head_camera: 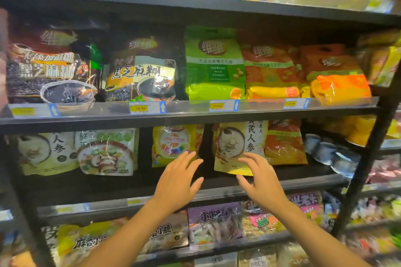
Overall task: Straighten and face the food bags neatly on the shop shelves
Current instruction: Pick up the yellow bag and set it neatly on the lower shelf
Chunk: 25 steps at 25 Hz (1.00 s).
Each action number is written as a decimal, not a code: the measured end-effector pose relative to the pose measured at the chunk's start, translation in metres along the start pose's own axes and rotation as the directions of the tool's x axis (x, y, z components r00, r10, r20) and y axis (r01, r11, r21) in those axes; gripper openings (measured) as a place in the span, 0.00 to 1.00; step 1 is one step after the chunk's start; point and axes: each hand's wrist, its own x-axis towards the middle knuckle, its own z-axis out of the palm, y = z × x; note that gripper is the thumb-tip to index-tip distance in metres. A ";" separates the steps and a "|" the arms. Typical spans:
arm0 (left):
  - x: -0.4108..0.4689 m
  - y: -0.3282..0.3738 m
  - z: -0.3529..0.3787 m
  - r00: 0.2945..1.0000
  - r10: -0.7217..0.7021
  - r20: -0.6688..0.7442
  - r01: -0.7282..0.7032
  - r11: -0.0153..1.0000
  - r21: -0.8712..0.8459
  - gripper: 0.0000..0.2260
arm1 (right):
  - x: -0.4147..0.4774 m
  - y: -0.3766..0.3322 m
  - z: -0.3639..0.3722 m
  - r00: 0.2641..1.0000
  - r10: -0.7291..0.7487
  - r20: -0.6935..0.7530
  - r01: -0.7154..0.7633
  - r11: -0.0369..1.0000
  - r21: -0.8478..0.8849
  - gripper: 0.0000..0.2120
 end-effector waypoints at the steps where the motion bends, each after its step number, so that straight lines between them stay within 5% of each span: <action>1: 0.009 0.002 0.009 1.000 0.004 0.010 -0.004 1.000 -0.029 0.25 | 0.001 0.009 0.001 1.000 0.024 0.003 -0.024 1.000 -0.008 0.22; 7: 0.069 0.019 0.057 0.991 -0.046 0.123 0.063 0.989 -0.136 0.28 | 0.018 0.073 0.016 0.993 0.117 0.036 -0.117 0.993 -0.008 0.25; 11: 0.123 0.017 0.098 0.912 -0.229 0.340 0.288 0.948 -0.135 0.29 | 0.047 0.128 0.036 0.969 0.231 0.090 -0.236 0.970 0.051 0.32; 13: 0.149 0.016 0.117 0.852 -0.290 0.436 0.409 0.888 -0.210 0.30 | 0.062 0.152 0.048 0.940 0.321 0.114 -0.331 0.940 0.085 0.27; 19: 0.215 0.006 0.169 0.859 -0.462 0.221 0.511 0.795 -0.327 0.31 | 0.096 0.208 0.077 0.796 0.542 0.271 -0.576 0.815 0.061 0.28; 25: 0.248 0.019 0.168 0.784 -0.571 0.244 0.619 0.751 -0.229 0.40 | 0.100 0.226 0.100 0.685 0.511 0.519 -0.684 0.695 0.220 0.23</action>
